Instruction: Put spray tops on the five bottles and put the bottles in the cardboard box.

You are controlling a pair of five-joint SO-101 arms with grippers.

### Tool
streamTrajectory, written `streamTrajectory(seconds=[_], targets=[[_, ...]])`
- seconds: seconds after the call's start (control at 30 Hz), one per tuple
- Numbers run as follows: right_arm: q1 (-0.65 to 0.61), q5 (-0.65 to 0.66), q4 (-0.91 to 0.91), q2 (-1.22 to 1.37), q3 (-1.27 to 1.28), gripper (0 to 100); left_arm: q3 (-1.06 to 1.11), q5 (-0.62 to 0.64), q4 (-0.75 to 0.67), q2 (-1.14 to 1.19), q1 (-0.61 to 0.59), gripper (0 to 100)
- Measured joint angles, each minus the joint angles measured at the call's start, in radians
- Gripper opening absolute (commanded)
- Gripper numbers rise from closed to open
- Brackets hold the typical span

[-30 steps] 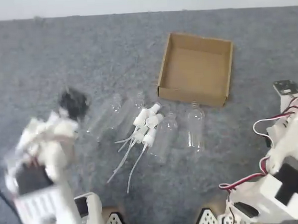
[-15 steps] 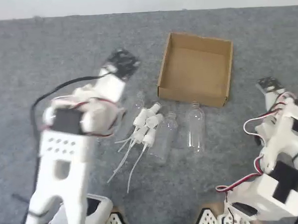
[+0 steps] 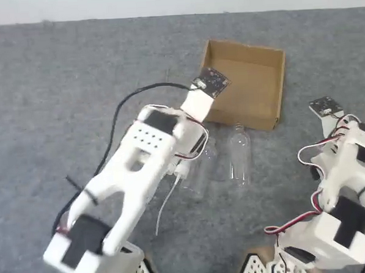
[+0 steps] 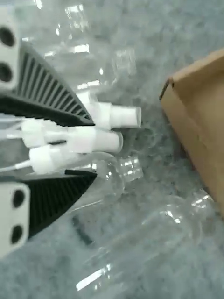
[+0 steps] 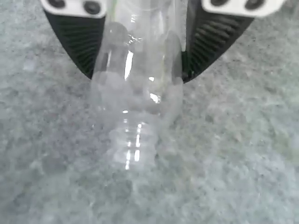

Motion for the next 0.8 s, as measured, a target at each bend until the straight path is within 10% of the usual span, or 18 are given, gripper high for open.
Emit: streamTrajectory(seconds=[0.8], targets=[[0.000, 0.008, 0.000, 0.000, 0.002, 13.5, -0.074, 0.034, 0.069, 0.032, -0.064, 17]])
